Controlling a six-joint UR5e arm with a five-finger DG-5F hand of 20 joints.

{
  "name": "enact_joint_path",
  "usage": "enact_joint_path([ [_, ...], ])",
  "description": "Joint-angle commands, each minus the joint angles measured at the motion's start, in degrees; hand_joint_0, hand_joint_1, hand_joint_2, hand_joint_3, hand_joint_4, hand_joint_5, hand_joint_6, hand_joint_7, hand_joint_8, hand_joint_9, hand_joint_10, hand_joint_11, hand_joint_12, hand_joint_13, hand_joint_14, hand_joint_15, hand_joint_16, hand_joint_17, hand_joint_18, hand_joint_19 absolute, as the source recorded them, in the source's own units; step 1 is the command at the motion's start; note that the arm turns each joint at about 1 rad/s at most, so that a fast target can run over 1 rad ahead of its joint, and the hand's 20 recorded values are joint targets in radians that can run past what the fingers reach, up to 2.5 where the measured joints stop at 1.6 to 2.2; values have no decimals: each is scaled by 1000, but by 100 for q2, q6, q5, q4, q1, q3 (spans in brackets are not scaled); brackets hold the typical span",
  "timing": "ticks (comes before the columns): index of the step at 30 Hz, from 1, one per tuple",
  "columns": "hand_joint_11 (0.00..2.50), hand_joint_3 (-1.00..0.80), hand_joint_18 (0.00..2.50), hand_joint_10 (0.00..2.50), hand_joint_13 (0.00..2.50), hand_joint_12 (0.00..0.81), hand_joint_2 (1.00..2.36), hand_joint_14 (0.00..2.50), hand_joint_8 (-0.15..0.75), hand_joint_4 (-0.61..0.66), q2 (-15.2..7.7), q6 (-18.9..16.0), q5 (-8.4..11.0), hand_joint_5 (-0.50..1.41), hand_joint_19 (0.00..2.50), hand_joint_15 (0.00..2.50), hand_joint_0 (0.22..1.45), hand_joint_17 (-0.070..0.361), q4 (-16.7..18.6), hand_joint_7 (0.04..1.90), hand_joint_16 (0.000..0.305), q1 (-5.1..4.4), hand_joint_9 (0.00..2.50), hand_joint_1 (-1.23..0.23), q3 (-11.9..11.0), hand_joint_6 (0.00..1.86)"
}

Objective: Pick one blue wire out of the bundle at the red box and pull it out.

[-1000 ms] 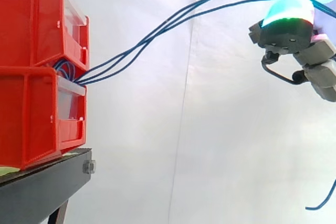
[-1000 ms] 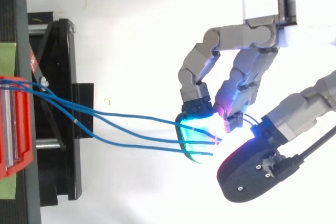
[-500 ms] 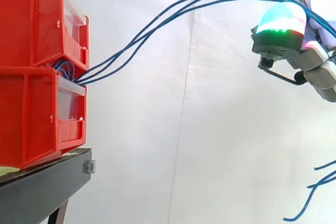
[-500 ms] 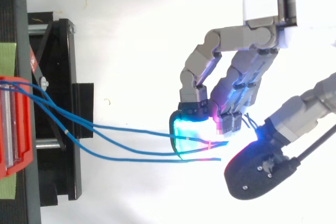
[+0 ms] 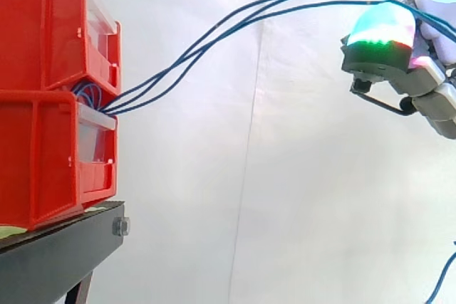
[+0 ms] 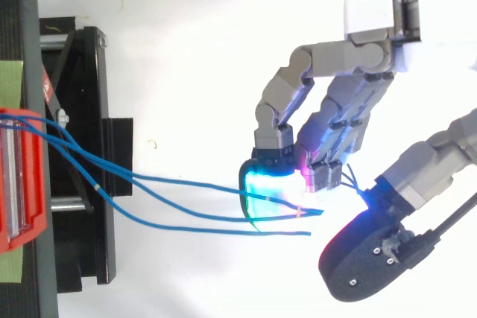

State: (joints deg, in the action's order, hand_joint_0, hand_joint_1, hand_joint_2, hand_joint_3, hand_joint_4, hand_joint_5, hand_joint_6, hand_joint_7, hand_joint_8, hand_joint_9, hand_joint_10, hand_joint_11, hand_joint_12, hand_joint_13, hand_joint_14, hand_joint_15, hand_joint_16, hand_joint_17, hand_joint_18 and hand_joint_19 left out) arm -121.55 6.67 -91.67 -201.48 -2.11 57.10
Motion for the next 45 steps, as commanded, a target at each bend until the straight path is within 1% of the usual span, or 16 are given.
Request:
enact_joint_path([
  [1, 736, -425, 841, 6, 853, 438, 1006, 14, 356, 252, 0, -8, 0, -218, 473, 490, 610, 119, -5, 747, 53, 9, 791, -775, 3, 970],
  [6, 741, -314, 859, 6, 878, 439, 1012, 15, 363, 192, 0, -8, 0, -208, 472, 497, 645, 119, -22, 820, 53, 9, 837, -771, 3, 972],
  [9, 746, -292, 872, 8, 884, 441, 1013, 17, 364, 143, 0, -26, 0, -208, 463, 494, 672, 118, -58, 856, 53, 0, 843, -783, 3, 975],
  [11, 755, -302, 890, 6, 892, 442, 1013, 16, 366, 135, -9, -26, 0, -213, 450, 488, 701, 117, -66, 902, 52, 0, 841, -812, 3, 978],
  [14, 750, -316, 899, 9, 896, 439, 1013, 15, 355, 152, 0, -35, 0, -221, 439, 487, 741, 116, -75, 863, 52, 0, 838, -835, 3, 985],
  [20, 734, -429, 903, 6, 893, 433, 1005, 16, 341, 152, 0, -35, 0, -225, 437, 477, 784, 114, -110, 803, 51, 0, 826, -836, 3, 978],
  [22, 738, -469, 913, 6, 894, 431, 1002, 15, 339, 191, 0, -35, -53, -224, 429, 481, 765, 115, -172, 783, 51, 9, 826, -840, 3, 975],
  [23, 742, -483, 915, 8, 895, 431, 1002, 14, 340, 211, 0, -35, -53, -221, 425, 474, 742, 115, -172, 773, 51, 9, 826, -838, 3, 970],
  [25, 741, -500, 889, 6, 884, 433, 1000, 17, 343, 224, 0, -43, -123, -214, 436, 479, 684, 115, -225, 744, 51, 17, 831, -823, 3, 962],
  [27, 729, -500, 868, 10, 875, 431, 1000, 15, 341, 220, 0, -61, -158, -200, 459, 491, 619, 117, -242, 780, 52, 26, 836, -765, 3, 944],
  [30, 720, -500, 851, 9, 871, 440, 1000, 17, 358, 214, 0, -87, -193, -188, 486, 498, 563, 120, -277, 805, 53, 35, 852, -692, 3, 934],
  [33, 716, -500, 841, 9, 874, 443, 1000, 16, 360, 208, 0, -87, -211, -172, 496, 506, 546, 123, -277, 857, 55, 53, 880, -656, -6, 924],
  [37, 722, -500, 839, 7, 878, 447, 1000, 15, 365, 207, 0, -87, -220, -159, 495, 513, 544, 123, -286, 897, 55, 53, 912, -672, -6, 923],
  [40, 735, -490, 843, 8, 885, 444, 1000, 18, 363, 194, 0, -87, -220, -146, 502, 514, 574, 121, -286, 951, 54, 53, 944, -740, -15, 935],
  [42, 747, -390, 863, 11, 905, 436, 1008, 16, 358, 168, 0, -87, -220, -140, 495, 520, 621, 117, -277, 1005, 52, 53, 954, -781, -15, 943],
  [45, 770, -284, 889, 11, 931, 432, 1015, 17, 359, 133, 0, -96, -220, -134, 501, 542, 641, 116, -286, 1026, 51, 61, 984, -813, -15, 958],
])
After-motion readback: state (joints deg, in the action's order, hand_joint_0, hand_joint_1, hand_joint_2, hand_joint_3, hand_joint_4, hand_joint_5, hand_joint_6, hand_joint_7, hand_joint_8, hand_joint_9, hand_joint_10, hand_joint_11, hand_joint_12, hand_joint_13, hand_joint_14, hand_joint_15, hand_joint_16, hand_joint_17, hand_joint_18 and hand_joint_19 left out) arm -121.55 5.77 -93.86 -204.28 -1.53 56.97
